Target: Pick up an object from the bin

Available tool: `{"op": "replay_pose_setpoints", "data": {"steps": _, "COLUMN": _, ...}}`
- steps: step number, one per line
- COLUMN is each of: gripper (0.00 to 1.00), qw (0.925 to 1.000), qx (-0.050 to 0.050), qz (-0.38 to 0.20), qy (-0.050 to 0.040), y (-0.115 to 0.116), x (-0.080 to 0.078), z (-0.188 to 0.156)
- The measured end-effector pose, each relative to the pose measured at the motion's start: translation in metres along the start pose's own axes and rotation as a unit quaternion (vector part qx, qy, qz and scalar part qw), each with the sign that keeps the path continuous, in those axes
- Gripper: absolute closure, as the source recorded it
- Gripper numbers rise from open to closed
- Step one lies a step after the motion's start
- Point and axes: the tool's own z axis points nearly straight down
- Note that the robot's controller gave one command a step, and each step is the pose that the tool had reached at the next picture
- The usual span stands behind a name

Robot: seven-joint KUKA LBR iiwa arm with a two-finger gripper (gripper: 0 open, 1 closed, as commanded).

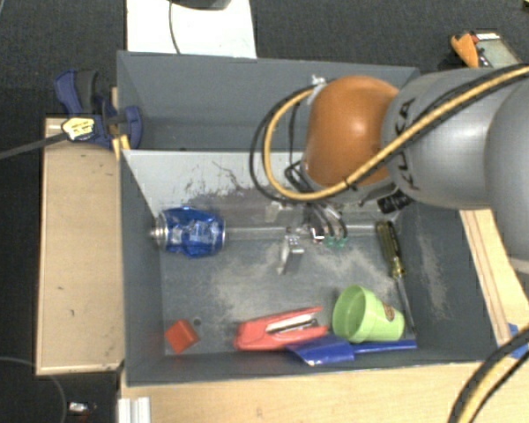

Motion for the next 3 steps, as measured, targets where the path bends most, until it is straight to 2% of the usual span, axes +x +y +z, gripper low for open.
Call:
{"op": "replay_pose_setpoints", "data": {"steps": 1, "gripper": 0.00, "qw": 1.0000, "qx": 0.000, "qz": 0.001, "qy": -0.0039, "y": 0.000, "x": -0.002, "z": -0.004}}
{"op": "replay_pose_setpoints", "data": {"steps": 2, "gripper": 0.00, "qw": 0.9981, "qx": 0.000, "qz": -0.061, "qy": -0.0039, "y": 0.009, "x": 0.056, "z": 0.040}}
{"op": "replay_pose_setpoints", "data": {"steps": 3, "gripper": 0.00, "qw": 0.9974, "qx": -0.001, "qz": -0.072, "qy": -0.0046, "y": 0.087, "x": 0.025, "z": 0.011}}
